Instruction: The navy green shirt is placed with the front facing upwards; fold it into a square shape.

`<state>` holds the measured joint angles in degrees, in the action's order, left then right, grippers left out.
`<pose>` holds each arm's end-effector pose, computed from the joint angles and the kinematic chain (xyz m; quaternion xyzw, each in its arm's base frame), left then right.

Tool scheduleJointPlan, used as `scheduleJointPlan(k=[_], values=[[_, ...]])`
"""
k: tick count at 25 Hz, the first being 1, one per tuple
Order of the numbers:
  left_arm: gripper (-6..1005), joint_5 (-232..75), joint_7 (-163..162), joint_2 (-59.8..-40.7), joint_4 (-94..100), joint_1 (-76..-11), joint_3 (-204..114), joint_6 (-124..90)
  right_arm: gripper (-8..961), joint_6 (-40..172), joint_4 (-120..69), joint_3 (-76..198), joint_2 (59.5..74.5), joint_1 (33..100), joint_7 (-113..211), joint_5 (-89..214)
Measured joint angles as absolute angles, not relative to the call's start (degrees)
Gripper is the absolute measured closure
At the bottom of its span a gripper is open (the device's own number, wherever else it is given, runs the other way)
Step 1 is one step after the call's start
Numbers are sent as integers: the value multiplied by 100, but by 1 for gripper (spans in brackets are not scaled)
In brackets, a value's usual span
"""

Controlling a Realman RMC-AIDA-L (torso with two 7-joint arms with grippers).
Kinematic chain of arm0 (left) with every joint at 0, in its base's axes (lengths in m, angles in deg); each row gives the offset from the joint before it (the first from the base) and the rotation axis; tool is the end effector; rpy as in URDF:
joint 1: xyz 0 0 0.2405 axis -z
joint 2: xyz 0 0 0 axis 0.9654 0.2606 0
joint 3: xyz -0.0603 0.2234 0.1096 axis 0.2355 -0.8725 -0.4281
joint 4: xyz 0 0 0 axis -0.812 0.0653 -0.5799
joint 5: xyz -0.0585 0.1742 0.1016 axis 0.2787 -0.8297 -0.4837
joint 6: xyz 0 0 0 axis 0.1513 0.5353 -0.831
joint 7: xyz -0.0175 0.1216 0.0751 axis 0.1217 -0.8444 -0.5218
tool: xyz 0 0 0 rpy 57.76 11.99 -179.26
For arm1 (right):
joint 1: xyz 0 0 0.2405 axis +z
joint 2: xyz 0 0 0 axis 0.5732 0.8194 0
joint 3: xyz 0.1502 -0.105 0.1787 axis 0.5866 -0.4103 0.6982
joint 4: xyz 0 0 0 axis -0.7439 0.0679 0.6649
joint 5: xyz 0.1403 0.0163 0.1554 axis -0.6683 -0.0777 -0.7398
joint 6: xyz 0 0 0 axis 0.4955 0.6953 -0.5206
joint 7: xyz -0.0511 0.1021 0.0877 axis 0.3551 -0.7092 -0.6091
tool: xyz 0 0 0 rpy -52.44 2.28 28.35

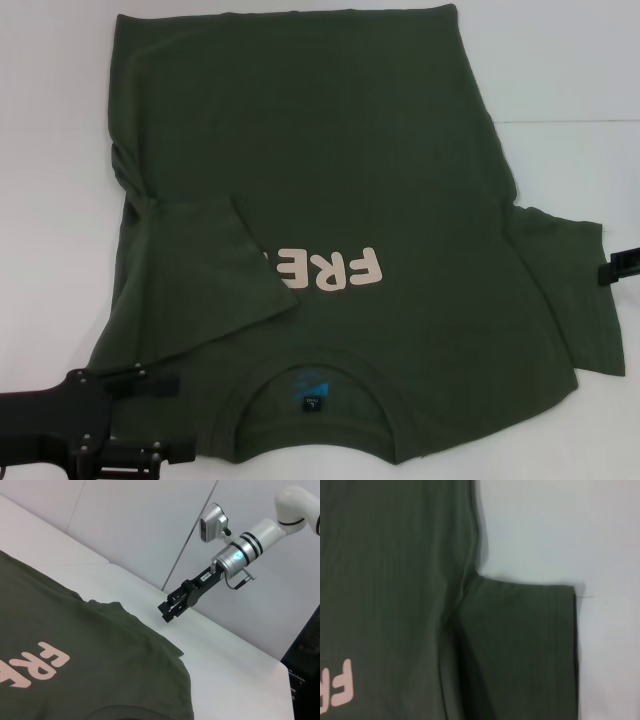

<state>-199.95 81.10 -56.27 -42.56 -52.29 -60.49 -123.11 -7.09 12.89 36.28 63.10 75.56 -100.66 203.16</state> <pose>-0.3017 0.2424 0.0335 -0.9247 -0.2878 -0.2450 0.0452 0.3211 0.3821 0.0904 -0.6834 0.6936 0.0105 0.2275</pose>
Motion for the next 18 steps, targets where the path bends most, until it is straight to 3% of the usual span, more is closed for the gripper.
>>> scheduleJointPlan(k=[18], values=[[78, -19994, 8079, -5637, -4195, -5198, -6047, -12301, 98, -355, 997, 3573, 6470, 7543, -10004, 20321]])
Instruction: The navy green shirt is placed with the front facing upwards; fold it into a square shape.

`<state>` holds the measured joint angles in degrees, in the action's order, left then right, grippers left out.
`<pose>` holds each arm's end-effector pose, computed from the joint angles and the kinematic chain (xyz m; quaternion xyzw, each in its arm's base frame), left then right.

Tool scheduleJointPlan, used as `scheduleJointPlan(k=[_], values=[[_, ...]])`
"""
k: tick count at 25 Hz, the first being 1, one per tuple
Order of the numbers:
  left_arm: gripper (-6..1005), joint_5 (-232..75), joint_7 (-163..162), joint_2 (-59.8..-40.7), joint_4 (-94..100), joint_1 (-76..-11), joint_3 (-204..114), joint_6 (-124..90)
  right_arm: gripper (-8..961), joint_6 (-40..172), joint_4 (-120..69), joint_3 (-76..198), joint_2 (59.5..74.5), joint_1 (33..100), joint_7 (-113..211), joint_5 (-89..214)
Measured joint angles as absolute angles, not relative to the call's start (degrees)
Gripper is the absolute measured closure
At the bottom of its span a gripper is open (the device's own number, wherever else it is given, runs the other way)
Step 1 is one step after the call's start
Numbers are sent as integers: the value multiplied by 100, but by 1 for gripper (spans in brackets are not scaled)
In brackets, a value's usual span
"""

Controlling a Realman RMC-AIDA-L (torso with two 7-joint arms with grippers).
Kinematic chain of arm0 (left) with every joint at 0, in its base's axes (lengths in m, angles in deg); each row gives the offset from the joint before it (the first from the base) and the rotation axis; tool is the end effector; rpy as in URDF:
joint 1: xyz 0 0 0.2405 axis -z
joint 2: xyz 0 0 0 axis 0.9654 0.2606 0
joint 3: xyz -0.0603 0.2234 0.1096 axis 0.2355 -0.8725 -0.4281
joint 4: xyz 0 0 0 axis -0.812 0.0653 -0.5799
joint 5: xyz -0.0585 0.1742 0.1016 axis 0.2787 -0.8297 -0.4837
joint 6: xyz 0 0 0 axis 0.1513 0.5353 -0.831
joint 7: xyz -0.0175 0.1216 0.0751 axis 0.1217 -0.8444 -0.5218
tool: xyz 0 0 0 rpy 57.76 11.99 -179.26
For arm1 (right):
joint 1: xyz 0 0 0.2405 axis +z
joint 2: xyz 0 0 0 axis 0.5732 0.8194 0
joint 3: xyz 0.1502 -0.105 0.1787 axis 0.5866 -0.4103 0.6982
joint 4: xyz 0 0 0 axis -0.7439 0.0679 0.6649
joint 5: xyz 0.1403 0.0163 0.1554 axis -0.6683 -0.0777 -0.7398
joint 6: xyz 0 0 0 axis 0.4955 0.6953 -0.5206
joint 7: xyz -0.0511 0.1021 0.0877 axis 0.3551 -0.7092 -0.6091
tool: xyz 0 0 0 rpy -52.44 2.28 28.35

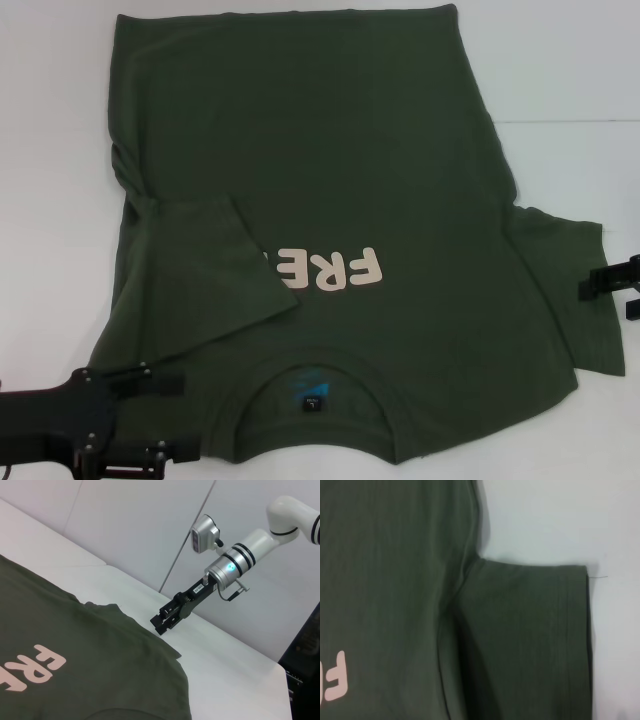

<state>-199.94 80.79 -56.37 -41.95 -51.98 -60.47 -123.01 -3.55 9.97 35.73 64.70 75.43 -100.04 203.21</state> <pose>-0.3001 0.2433 0.0312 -0.9247 -0.2855 -0.2485 0.0422 0.3258 0.3792 0.0681 -0.6816 0.6973 0.0083 0.2215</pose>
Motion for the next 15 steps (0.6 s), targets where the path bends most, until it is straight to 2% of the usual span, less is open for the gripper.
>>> scheduleJointPlan(k=[15], values=[[78, -19994, 8073, -5637, -4195, -5171, -6049, -12294, 99, -323, 984, 3554, 6537, 7522, -9993, 20298]])
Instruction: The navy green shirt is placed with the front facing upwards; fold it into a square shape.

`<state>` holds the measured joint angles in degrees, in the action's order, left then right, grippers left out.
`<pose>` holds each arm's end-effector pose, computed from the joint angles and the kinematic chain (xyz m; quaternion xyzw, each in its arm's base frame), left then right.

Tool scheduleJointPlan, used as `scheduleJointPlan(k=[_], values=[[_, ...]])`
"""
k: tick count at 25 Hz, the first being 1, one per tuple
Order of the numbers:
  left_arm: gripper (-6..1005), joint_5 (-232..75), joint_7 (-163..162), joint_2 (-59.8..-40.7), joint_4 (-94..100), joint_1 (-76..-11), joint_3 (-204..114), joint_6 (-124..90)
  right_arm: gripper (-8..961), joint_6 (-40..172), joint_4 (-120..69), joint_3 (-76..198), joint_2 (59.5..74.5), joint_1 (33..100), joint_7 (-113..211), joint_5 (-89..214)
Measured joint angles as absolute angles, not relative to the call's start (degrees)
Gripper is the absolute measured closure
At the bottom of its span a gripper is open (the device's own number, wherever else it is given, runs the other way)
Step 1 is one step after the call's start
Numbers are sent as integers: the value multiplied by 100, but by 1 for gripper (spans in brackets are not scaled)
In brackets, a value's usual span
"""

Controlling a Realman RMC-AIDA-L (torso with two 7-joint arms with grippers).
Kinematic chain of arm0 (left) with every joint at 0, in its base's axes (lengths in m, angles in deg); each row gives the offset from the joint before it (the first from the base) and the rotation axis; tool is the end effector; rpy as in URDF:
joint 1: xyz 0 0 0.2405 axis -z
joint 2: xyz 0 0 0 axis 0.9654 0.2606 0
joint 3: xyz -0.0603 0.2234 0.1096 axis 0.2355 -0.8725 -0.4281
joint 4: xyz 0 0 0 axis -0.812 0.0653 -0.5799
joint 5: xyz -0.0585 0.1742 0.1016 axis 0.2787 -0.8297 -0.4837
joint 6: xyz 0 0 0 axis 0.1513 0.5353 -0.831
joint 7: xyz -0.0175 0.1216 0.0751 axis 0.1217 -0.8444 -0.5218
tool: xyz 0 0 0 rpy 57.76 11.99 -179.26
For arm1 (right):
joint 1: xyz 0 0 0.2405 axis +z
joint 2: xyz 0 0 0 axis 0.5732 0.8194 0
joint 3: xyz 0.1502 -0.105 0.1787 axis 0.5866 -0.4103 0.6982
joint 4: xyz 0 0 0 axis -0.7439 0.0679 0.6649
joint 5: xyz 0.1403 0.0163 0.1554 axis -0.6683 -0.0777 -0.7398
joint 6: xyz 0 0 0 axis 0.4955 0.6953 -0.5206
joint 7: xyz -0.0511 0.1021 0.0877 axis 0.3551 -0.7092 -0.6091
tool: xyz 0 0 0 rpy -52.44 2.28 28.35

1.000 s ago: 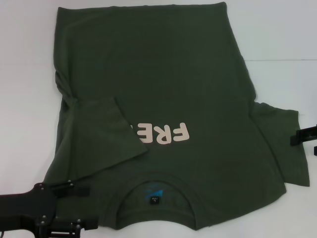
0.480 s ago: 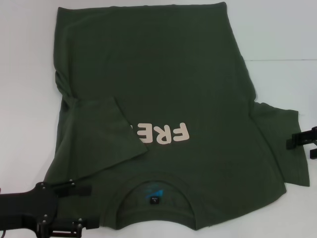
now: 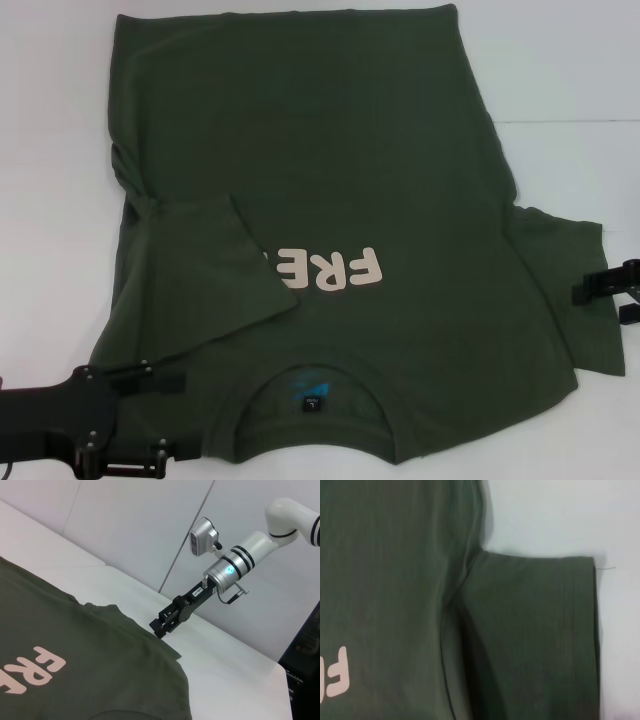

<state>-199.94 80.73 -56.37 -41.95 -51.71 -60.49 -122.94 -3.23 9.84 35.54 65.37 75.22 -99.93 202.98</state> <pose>-0.2991 0.2449 0.0311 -0.9255 -0.2829 -0.2482 0.0421 0.3256 0.3773 0.0618 -0.6820 0.6984 0.0091 0.2168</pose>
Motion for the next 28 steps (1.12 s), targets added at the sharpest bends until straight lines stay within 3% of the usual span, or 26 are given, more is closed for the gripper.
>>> scheduleJointPlan(k=[28], values=[[79, -19994, 8071, -5637, -4188, -5095, -6048, -12294, 116, -228, 916, 3603, 6596, 7531, -9985, 20267]])
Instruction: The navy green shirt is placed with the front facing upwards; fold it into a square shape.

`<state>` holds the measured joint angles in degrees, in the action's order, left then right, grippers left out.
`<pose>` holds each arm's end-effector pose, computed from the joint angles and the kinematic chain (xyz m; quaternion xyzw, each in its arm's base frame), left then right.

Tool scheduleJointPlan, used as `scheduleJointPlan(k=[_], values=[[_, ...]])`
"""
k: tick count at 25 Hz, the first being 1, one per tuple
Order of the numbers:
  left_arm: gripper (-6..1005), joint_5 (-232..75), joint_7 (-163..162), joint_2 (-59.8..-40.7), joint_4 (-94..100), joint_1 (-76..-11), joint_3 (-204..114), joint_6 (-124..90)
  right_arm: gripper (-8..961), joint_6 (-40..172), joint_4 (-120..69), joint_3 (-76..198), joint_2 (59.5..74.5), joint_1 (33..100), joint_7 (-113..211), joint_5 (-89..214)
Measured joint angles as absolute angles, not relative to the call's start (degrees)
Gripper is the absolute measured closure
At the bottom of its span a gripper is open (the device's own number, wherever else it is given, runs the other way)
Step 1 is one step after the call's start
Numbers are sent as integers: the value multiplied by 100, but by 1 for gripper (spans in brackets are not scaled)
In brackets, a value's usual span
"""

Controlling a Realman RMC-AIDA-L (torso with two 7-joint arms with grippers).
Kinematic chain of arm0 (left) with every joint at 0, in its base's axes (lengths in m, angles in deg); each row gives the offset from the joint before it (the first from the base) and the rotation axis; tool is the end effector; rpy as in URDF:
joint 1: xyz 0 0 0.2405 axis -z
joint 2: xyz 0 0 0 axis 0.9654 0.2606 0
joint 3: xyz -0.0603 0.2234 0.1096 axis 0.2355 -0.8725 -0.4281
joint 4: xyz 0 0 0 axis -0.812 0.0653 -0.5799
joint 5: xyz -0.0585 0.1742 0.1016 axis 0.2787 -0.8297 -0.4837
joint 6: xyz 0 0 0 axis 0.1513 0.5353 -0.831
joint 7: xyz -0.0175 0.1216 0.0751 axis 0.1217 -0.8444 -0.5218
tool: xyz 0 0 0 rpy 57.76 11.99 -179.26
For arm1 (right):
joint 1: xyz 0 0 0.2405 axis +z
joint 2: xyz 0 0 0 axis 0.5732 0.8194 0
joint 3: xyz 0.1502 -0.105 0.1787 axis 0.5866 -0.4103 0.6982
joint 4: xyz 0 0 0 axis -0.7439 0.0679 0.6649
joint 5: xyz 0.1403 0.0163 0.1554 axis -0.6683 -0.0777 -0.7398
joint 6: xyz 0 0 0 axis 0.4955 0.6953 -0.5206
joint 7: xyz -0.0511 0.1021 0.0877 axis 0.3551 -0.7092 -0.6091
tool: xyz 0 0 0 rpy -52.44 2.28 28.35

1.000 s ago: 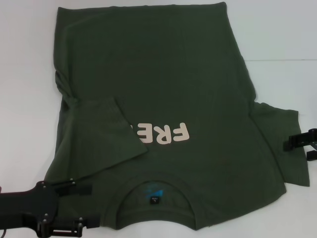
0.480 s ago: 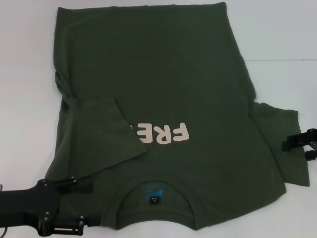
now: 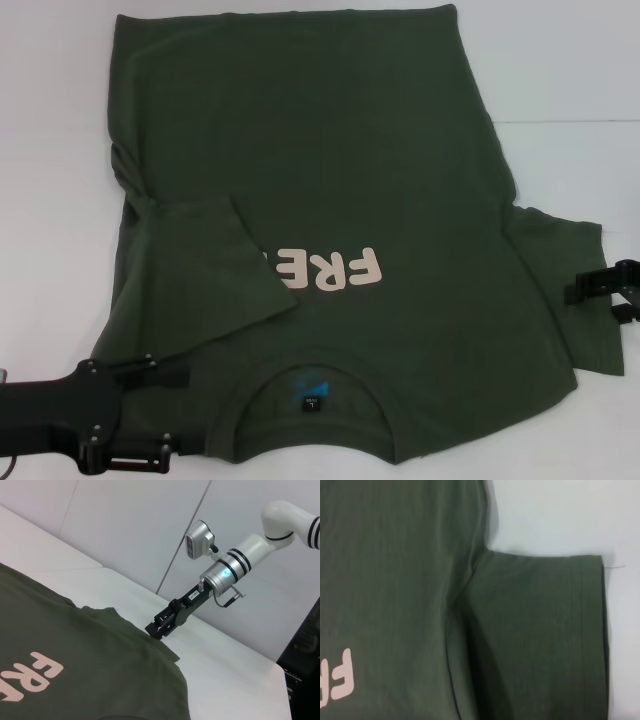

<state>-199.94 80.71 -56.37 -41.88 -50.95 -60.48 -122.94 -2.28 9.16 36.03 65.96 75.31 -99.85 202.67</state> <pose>-0.2958 0.2487 0.0309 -0.9272 -0.2769 -0.2489 0.0402 0.3250 0.3774 0.0555 -0.6798 0.7012 0.0164 0.2143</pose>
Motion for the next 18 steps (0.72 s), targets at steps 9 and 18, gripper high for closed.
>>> scheduleJointPlan(k=[9, 18], values=[[79, -19994, 8071, -5637, -4186, -5098, -6048, -12294, 130, -172, 782, 3625, 6595, 7486, -9932, 20001], [79, -19995, 8071, -5636, -4186, -5095, -6048, -12294, 144, -140, 737, 3625, 6575, 7384, -9913, 19611]])
